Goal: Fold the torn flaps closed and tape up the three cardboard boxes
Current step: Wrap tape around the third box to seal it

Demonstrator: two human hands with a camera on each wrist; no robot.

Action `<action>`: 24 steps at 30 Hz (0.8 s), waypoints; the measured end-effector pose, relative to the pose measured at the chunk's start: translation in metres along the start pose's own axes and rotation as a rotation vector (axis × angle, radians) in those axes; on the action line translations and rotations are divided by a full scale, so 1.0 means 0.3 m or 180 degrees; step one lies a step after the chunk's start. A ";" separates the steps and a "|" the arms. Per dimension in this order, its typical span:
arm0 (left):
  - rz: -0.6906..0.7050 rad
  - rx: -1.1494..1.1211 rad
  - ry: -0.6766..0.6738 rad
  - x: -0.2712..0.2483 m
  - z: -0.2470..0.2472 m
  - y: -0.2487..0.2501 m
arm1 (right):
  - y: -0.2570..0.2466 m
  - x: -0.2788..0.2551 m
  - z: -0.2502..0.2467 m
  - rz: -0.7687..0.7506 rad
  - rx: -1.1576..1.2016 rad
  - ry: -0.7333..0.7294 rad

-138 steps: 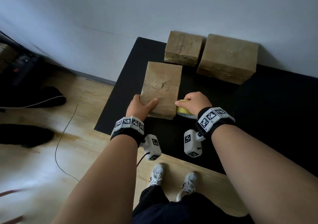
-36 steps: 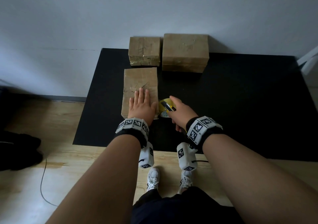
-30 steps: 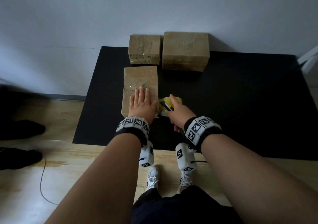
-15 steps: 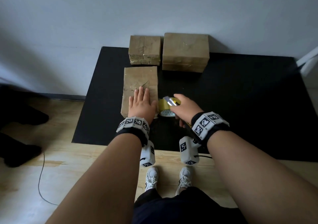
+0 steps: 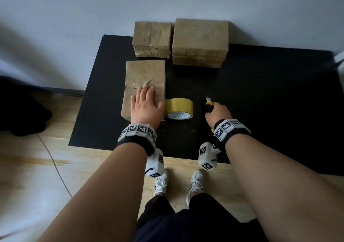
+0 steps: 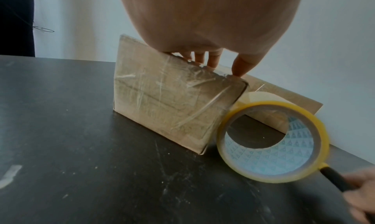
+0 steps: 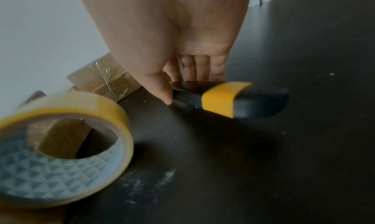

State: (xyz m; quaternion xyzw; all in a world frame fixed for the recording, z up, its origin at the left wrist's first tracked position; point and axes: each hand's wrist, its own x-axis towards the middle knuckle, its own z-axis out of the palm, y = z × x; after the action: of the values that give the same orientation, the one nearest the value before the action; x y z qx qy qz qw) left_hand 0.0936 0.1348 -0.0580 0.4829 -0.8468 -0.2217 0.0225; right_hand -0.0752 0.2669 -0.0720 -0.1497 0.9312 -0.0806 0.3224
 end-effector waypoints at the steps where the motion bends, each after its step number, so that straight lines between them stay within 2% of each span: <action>1: -0.0009 0.0002 0.0008 0.000 0.002 -0.001 | 0.011 0.008 0.010 -0.0018 -0.0123 0.0072; 7: -0.0030 0.0015 0.0022 0.003 0.008 -0.004 | 0.043 0.033 0.022 -0.0011 -0.0289 0.0239; 10: -0.0028 -0.0008 -0.0014 0.002 0.006 -0.007 | 0.004 0.025 0.001 -0.0527 0.0188 0.0524; 12: -0.0008 -0.0020 -0.0056 0.002 0.003 -0.010 | -0.054 0.004 -0.026 -0.0973 0.0557 0.0526; 15: 0.0023 -0.0012 -0.0134 0.011 -0.008 -0.013 | -0.150 -0.045 -0.062 -0.1516 0.0855 -0.0006; 18: 0.0030 -0.0015 -0.0225 0.016 -0.017 -0.018 | -0.203 -0.086 -0.068 -0.1712 0.0371 -0.0605; 20: 0.0074 -0.0016 -0.0268 0.013 -0.020 -0.024 | -0.213 -0.098 -0.063 -0.1724 0.0049 -0.0683; 24: 0.0152 -0.0002 -0.0352 0.007 -0.021 -0.037 | -0.217 -0.100 -0.058 -0.1772 0.0013 -0.0658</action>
State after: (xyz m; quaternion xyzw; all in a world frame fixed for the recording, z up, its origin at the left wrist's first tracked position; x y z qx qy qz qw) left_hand 0.1031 0.1259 -0.0572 0.4496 -0.8580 -0.2478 -0.0189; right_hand -0.0487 0.2166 -0.0251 -0.4062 0.8164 -0.1521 0.3812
